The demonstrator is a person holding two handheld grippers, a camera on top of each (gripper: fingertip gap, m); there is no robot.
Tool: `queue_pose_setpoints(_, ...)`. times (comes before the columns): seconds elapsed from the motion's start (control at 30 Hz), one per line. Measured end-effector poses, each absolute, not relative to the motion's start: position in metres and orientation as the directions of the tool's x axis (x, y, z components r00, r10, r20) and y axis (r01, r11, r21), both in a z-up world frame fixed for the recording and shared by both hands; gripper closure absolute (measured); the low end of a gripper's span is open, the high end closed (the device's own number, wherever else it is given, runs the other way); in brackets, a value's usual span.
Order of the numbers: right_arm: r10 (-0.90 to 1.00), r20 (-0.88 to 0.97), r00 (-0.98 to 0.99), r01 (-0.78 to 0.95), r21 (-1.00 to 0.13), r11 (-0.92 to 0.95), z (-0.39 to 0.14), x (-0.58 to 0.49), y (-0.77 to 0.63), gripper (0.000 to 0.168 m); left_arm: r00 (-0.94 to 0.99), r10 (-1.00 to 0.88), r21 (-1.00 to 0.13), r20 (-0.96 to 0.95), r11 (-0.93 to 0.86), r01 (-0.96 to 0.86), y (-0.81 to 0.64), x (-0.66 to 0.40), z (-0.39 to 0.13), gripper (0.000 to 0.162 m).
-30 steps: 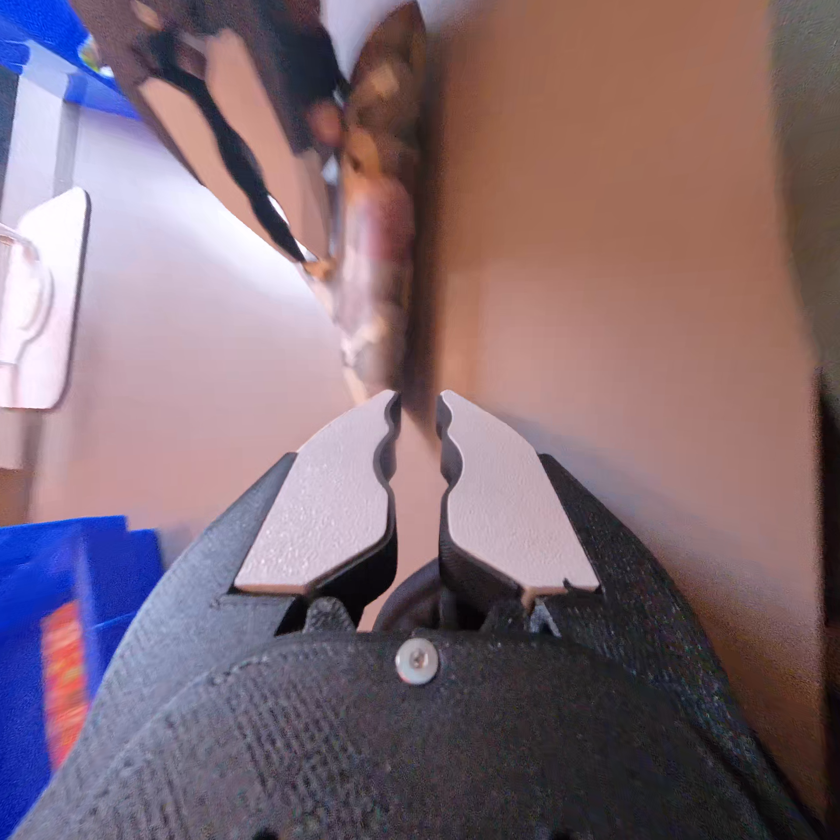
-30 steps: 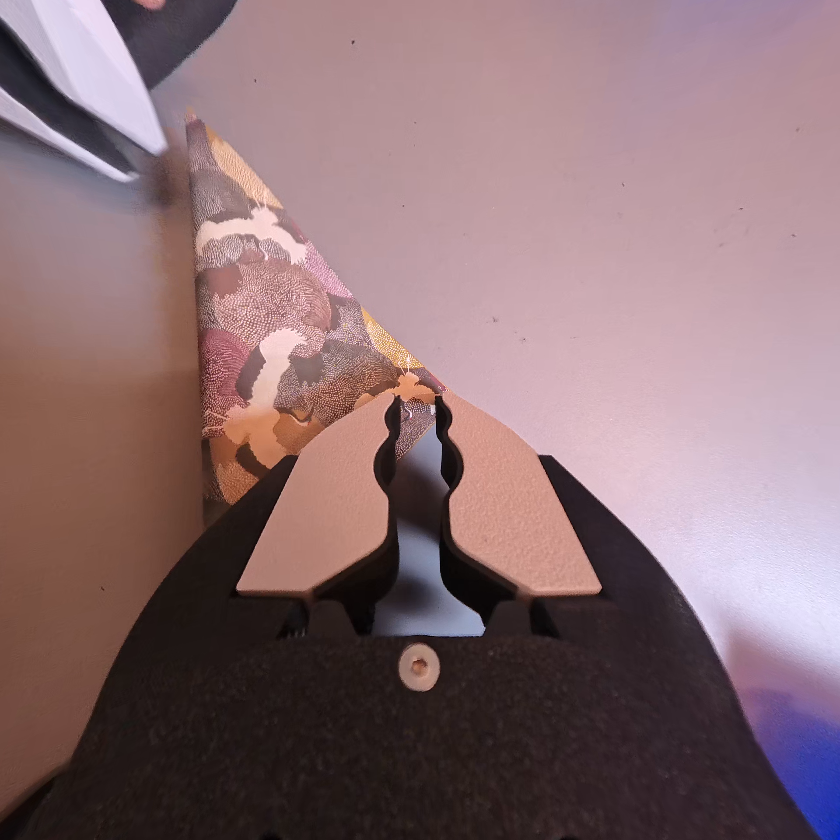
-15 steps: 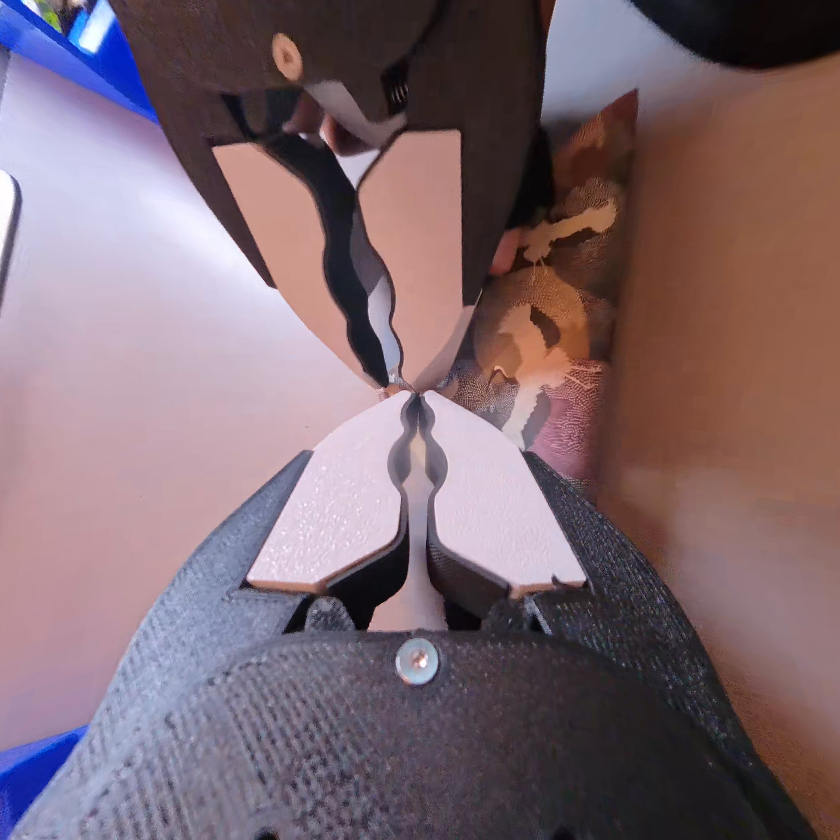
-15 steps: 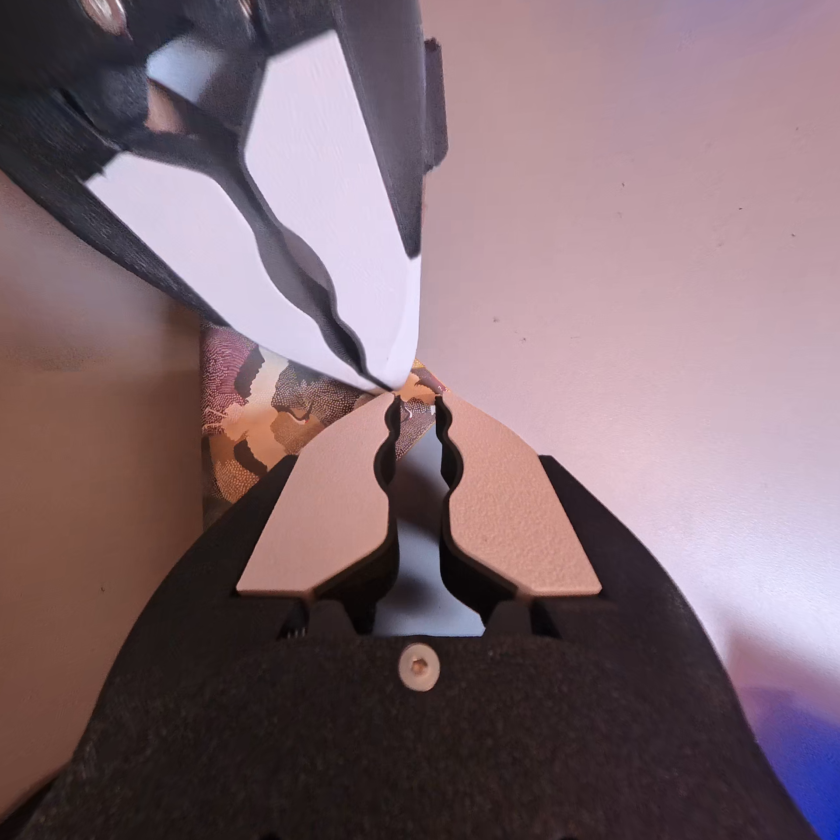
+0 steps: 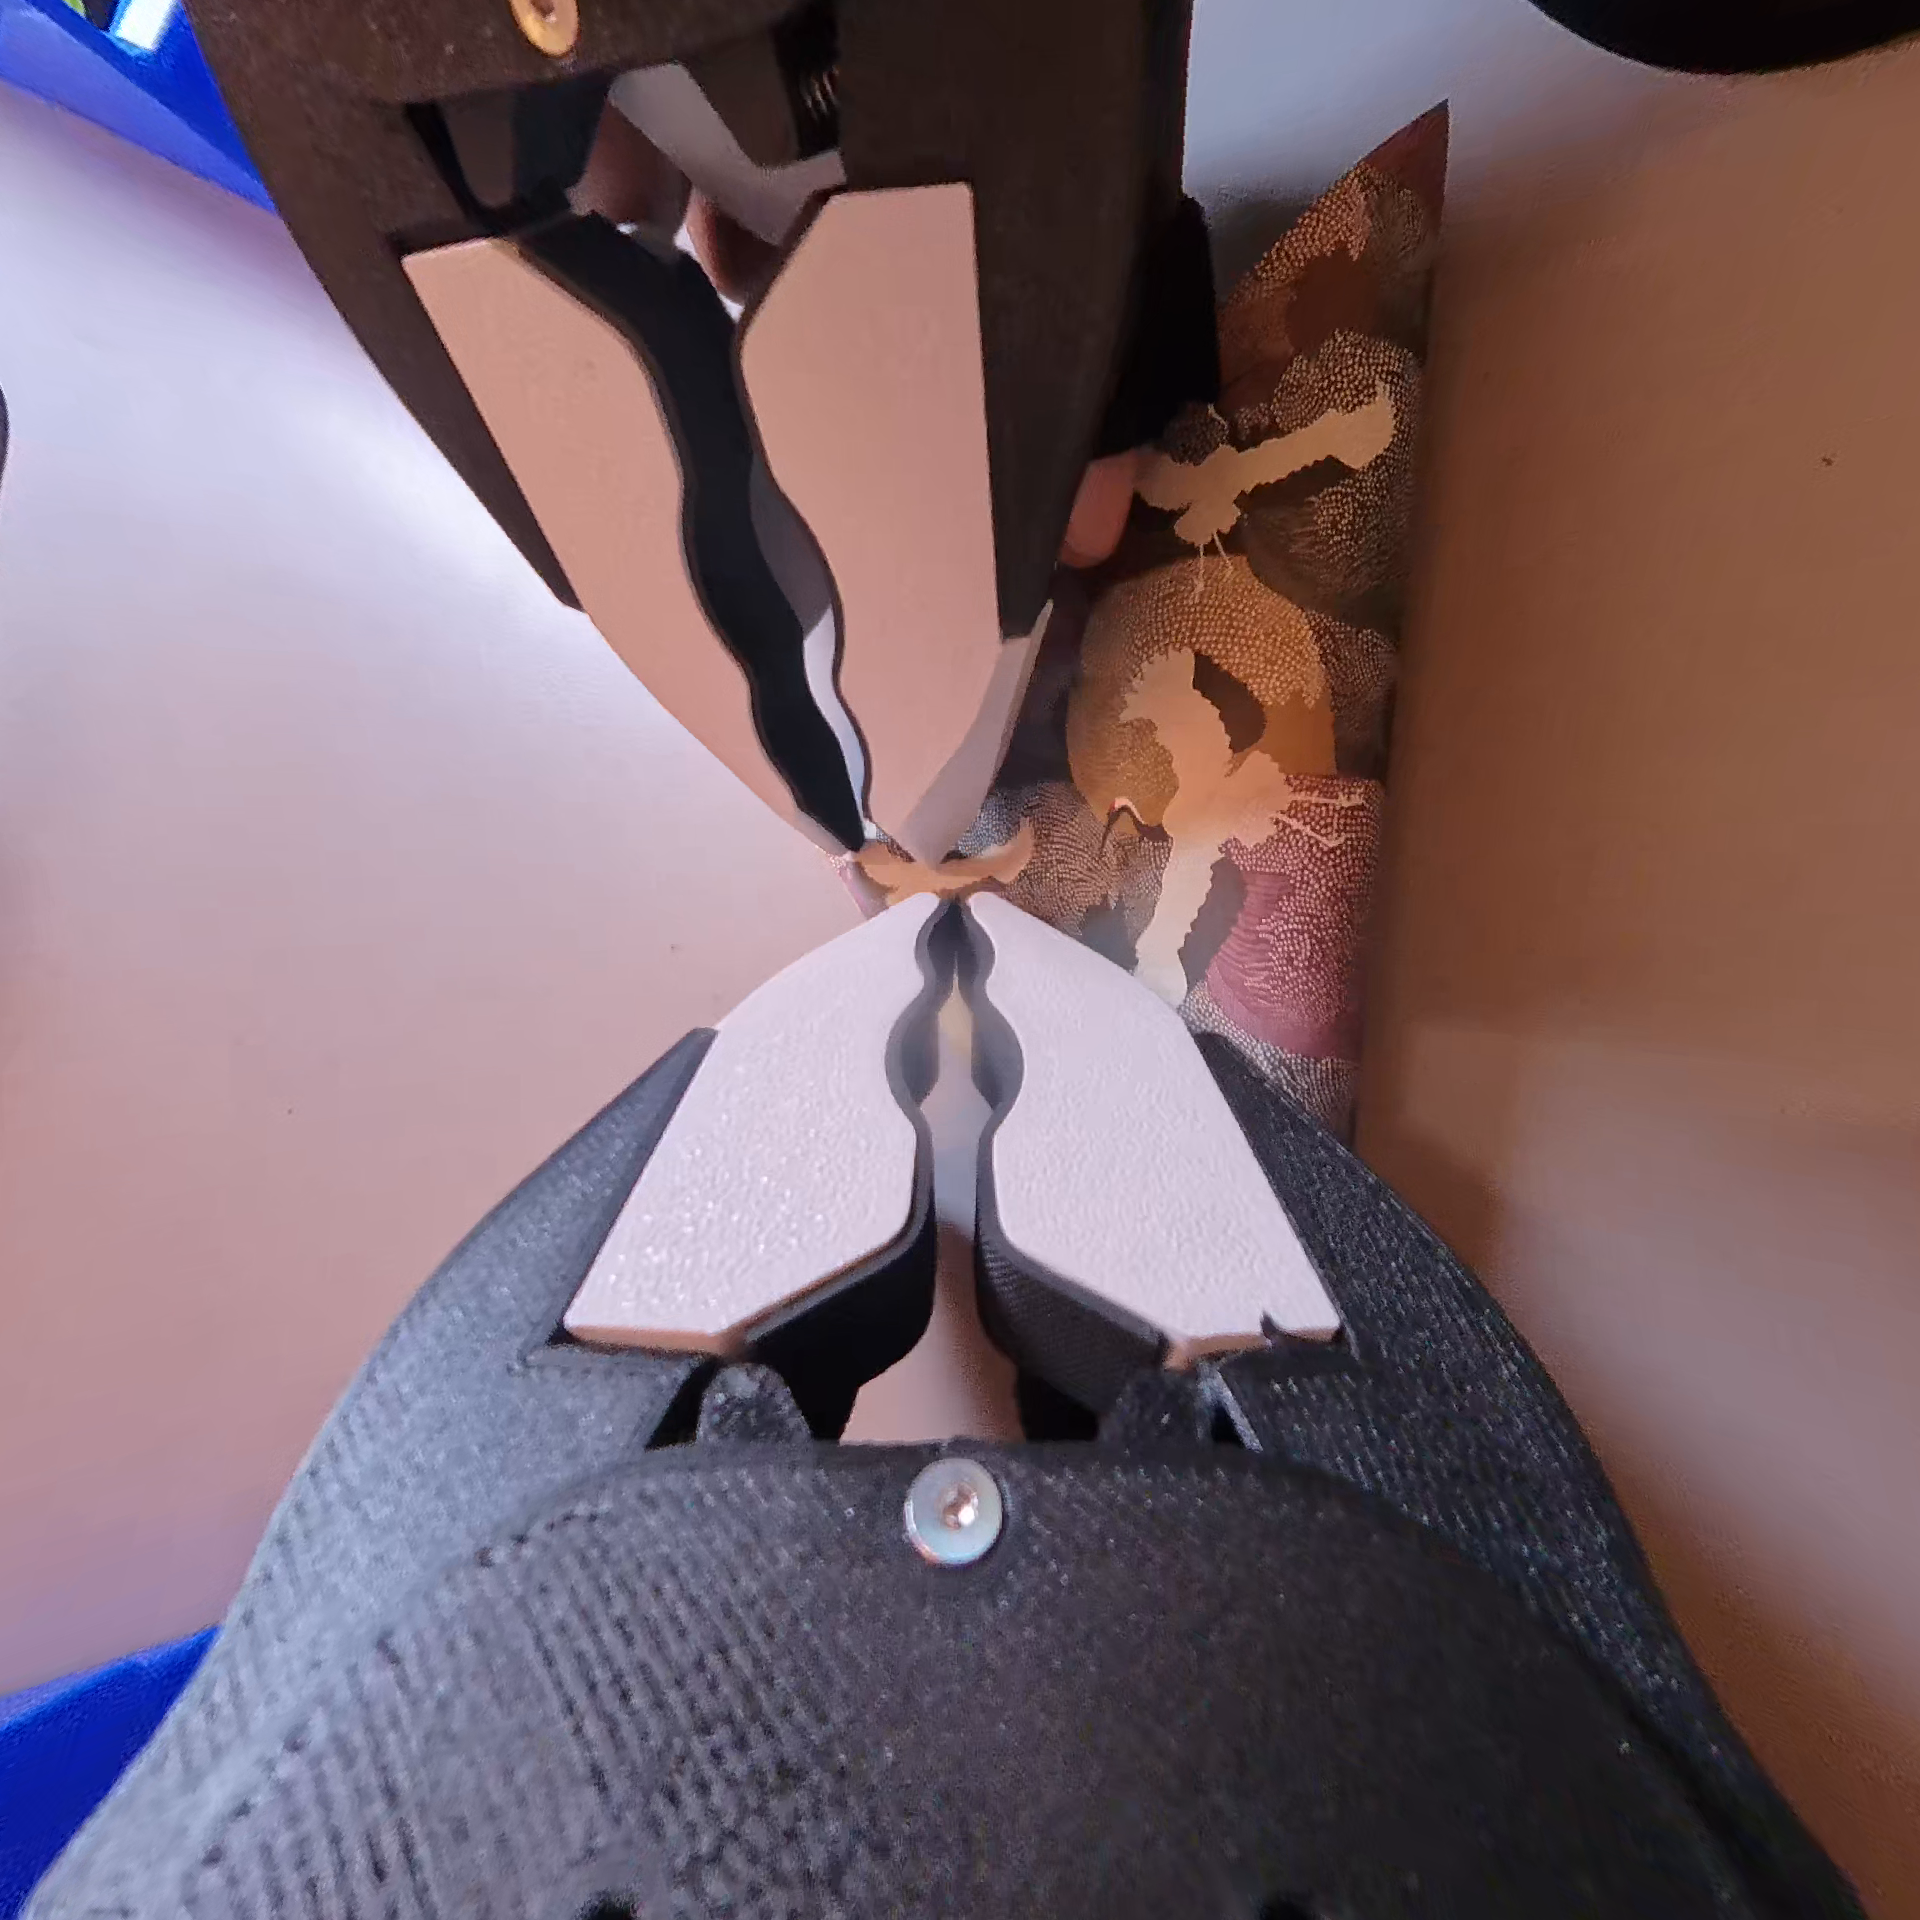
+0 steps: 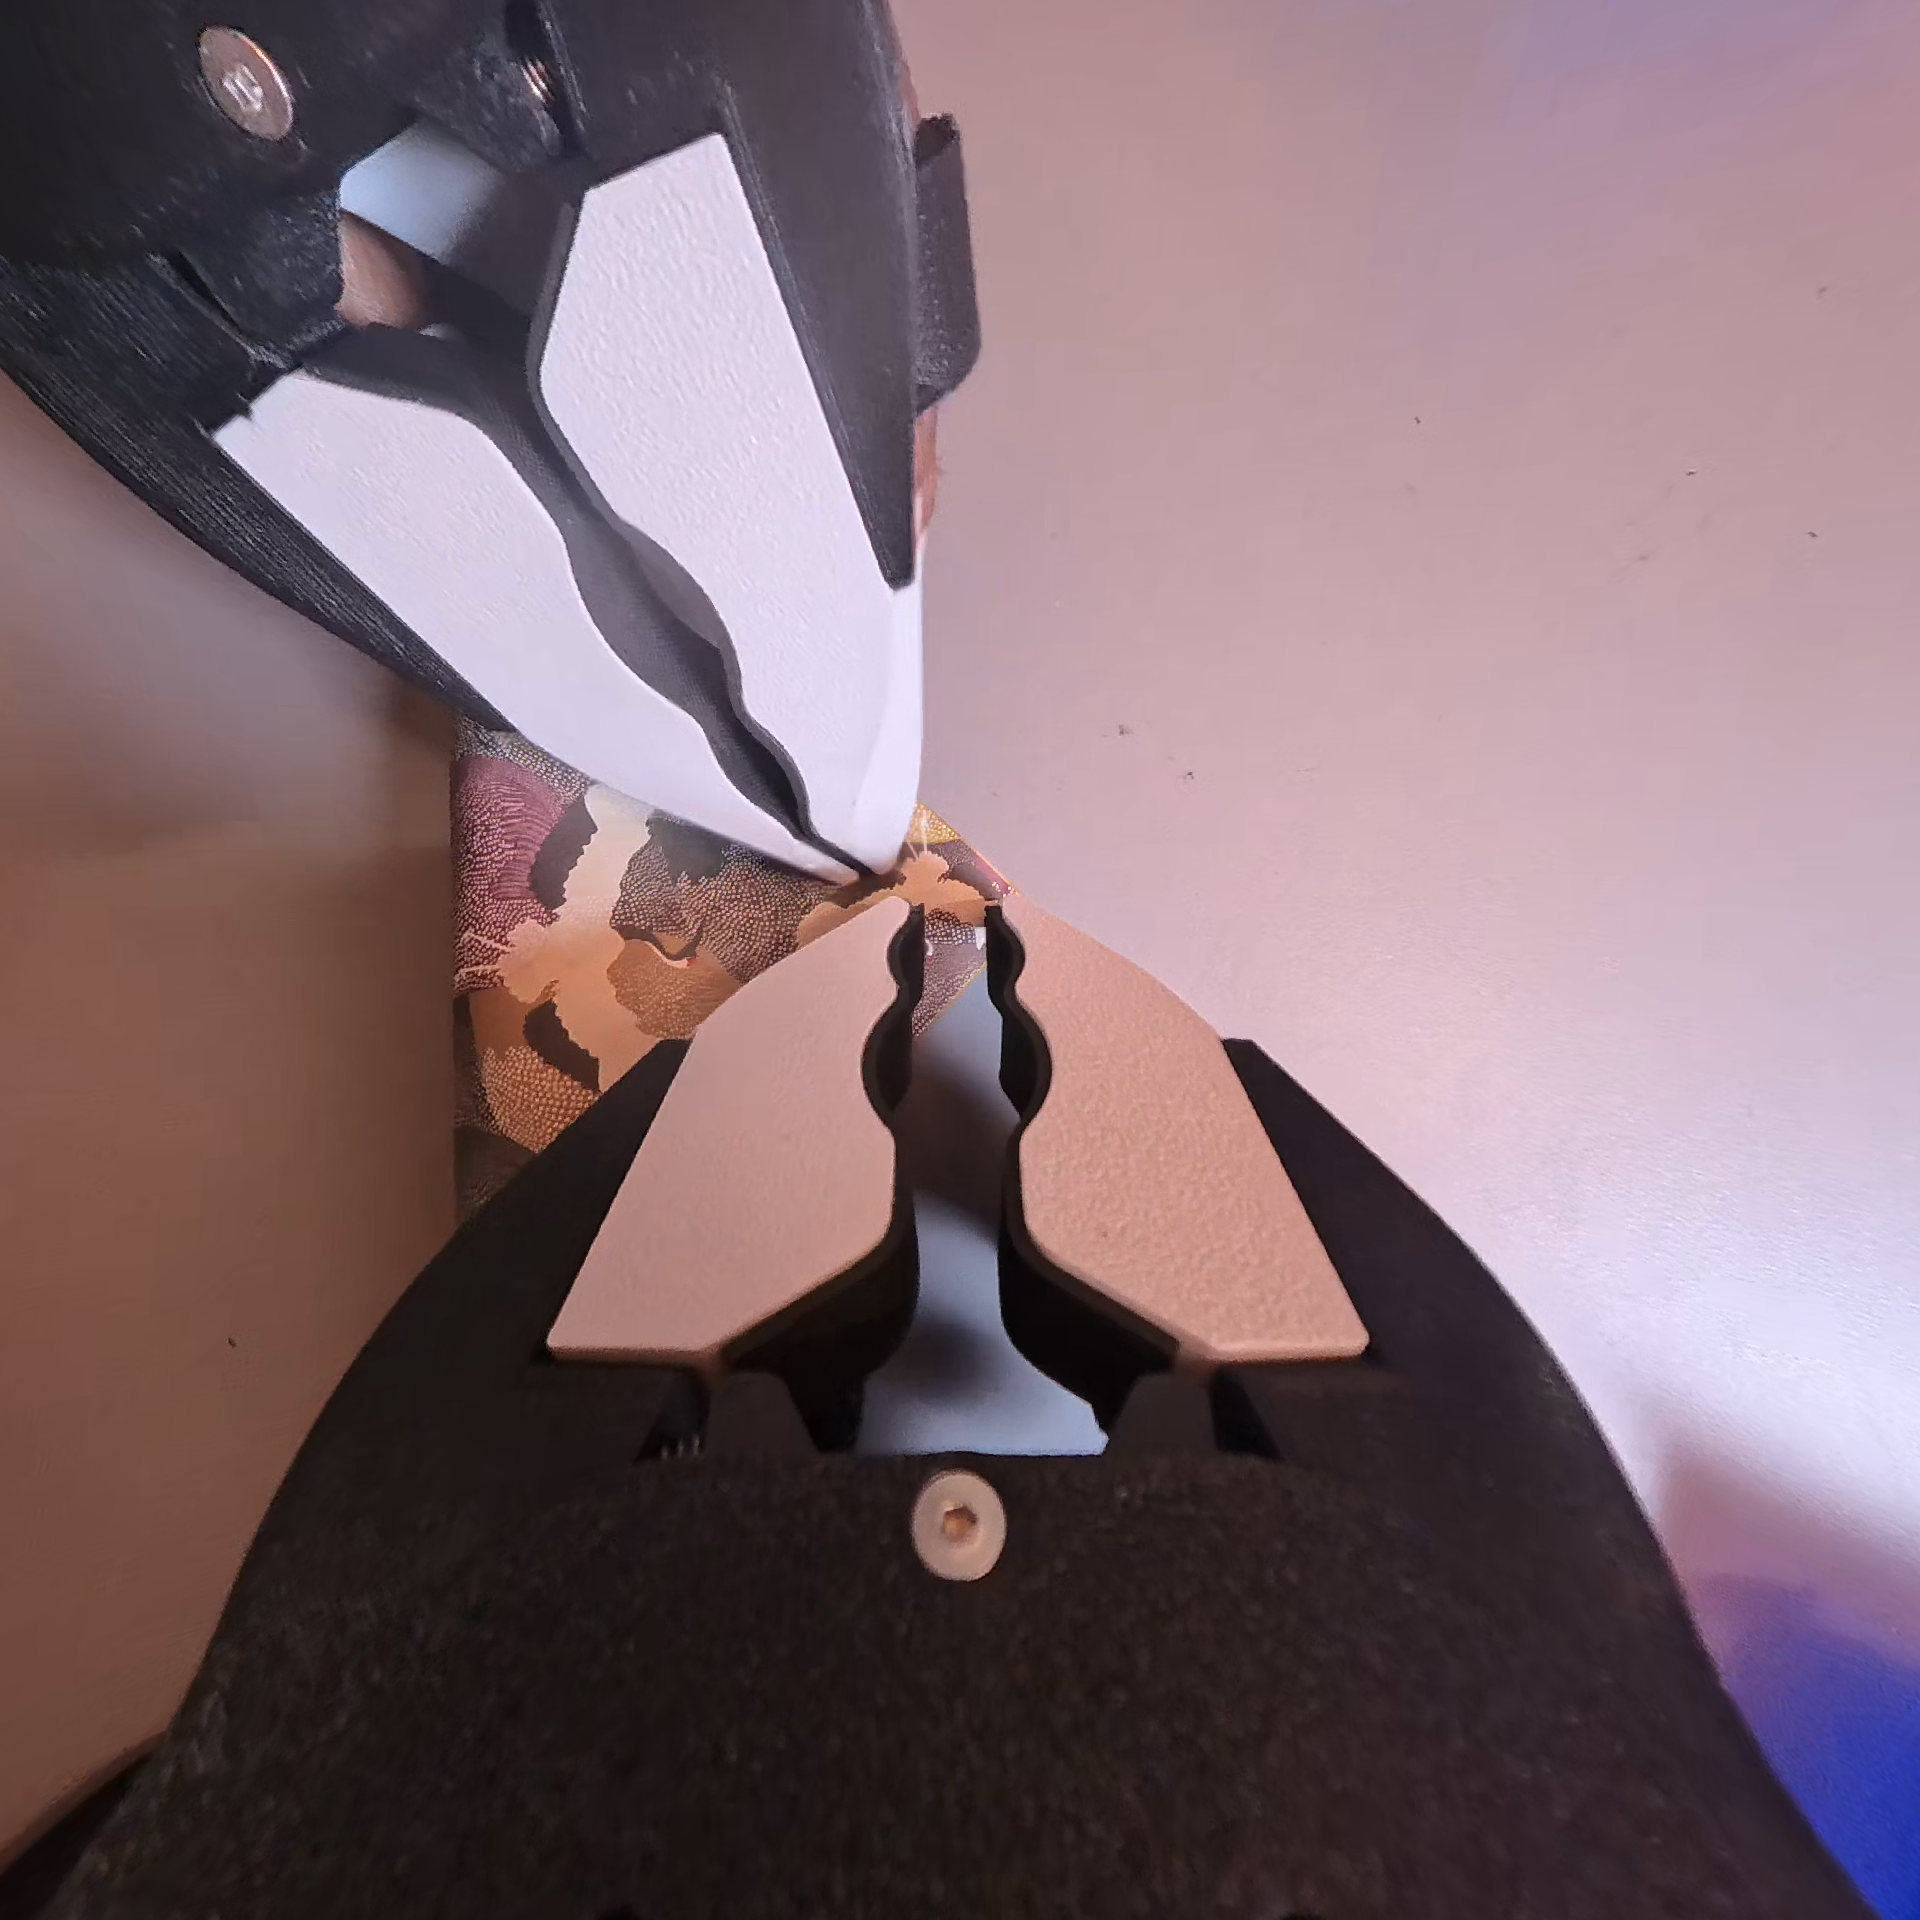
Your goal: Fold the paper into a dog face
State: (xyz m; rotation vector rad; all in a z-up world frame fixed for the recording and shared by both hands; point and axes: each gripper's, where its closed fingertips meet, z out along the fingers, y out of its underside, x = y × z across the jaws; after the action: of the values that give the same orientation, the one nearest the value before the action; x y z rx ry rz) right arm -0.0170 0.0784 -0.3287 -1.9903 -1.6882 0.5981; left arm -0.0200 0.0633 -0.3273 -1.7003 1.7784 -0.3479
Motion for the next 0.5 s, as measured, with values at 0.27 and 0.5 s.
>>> queue_pose_setpoints(0.27, 0.982, -0.046, 0.181, 0.783, -0.598, -0.172, -0.329, -0.017, 0.083, 0.166, 0.074, -0.965, -0.621, -0.252, 0.102, -0.777, 0.06, -0.028, -0.327, 0.162)
queue_pose_setpoints(0.5, 0.98, -0.045, 0.193, 0.79, -0.585, -0.182, -0.329, -0.017, 0.084, 0.167, 0.048, -0.978, -0.665, -0.204, 0.102, -0.74, 0.052, -0.013, -0.32, 0.162)
